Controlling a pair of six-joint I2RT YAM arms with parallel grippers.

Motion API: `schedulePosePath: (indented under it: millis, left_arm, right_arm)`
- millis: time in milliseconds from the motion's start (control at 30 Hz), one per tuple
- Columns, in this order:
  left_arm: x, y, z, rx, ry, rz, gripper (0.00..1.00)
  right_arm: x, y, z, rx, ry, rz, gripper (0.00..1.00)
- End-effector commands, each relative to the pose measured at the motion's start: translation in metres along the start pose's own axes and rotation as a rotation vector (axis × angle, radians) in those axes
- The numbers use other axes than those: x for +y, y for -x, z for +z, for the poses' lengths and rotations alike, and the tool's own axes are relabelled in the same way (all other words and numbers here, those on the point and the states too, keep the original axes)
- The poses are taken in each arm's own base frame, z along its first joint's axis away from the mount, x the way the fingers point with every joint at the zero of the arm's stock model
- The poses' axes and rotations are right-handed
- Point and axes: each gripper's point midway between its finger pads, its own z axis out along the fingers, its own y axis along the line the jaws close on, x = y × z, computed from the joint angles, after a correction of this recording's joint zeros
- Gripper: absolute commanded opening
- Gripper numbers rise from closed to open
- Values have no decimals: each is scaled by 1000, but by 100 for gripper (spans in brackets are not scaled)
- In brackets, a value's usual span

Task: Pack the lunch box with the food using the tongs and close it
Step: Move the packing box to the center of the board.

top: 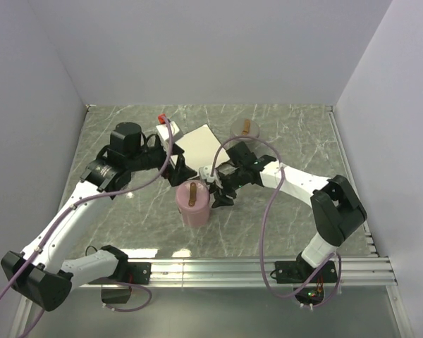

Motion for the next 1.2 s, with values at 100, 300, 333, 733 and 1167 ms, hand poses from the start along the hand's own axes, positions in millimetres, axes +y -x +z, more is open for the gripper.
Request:
schedulePosePath:
  millis: [100, 300, 333, 733, 1167]
  left_arm:
    - [27, 51, 0, -112, -33, -215, 99]
    - [80, 73, 44, -105, -21, -381, 98]
    - [89, 79, 49, -121, -13, -394, 98]
    - [189, 87, 108, -295, -56, -784, 91]
    - [209, 26, 208, -201, -59, -920, 59]
  right_arm:
    - [-9, 14, -58, -46, -154, 114, 63]
    - [-27, 48, -157, -203, -408, 368, 66]
    - [-31, 48, -168, -224, -443, 402, 66]
    - [-97, 8, -339, -569, -998, 888, 78]
    - [-190, -111, -356, -607, -1103, 1423, 73]
